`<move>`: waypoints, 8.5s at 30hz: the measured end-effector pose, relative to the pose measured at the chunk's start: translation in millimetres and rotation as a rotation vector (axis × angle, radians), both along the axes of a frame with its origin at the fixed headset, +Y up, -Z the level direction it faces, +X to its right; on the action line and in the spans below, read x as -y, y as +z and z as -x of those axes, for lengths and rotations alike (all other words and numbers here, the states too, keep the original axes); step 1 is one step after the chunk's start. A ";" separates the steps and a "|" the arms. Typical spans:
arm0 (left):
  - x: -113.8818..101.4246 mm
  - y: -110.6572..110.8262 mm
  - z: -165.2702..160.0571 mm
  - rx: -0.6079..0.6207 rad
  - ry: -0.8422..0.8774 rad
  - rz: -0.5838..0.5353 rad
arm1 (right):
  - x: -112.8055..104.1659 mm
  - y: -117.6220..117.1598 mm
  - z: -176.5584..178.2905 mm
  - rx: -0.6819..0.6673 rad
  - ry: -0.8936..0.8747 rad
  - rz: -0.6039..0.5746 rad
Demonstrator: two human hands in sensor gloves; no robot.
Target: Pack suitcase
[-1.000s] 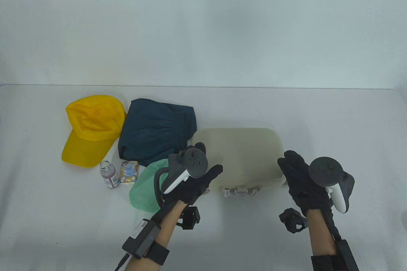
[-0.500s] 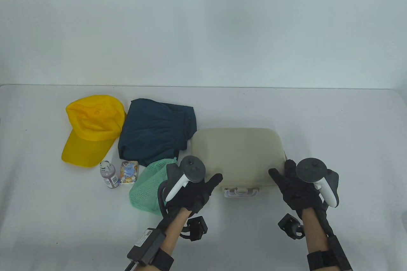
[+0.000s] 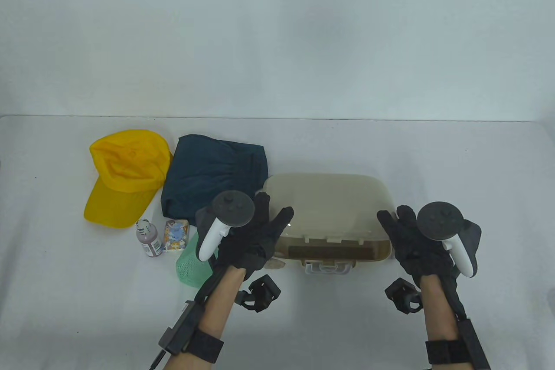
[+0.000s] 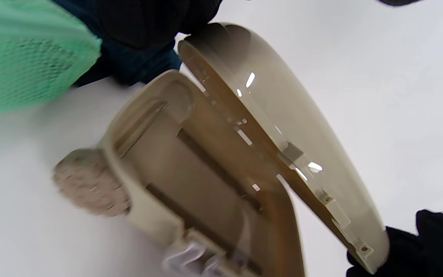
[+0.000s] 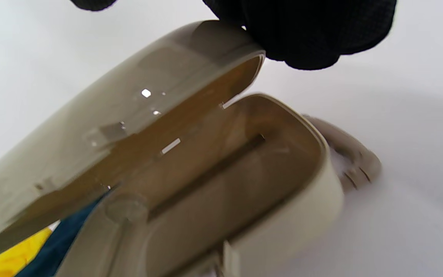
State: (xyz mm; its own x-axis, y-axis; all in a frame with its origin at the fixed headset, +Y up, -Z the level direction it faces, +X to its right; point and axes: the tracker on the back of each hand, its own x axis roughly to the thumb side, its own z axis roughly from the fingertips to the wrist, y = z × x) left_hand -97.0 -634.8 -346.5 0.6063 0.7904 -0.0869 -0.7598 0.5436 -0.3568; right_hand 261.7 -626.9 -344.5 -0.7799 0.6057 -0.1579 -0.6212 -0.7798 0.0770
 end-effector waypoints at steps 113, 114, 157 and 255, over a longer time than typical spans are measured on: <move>26.1 44.4 70.7 0.046 -0.702 -0.459 | 83.8 -6.4 -21.0 -0.255 0.921 0.247; 26.1 44.4 70.7 0.046 -0.702 -0.459 | 83.7 -6.7 -23.1 -0.247 0.920 0.254; 17.4 11.6 55.2 0.005 -0.802 -0.347 | 30.4 36.0 84.7 -0.325 0.328 -0.233; 7.6 93.5 -20.3 0.309 -0.845 -0.877 | 17.0 2.1 95.8 -0.001 0.078 -0.229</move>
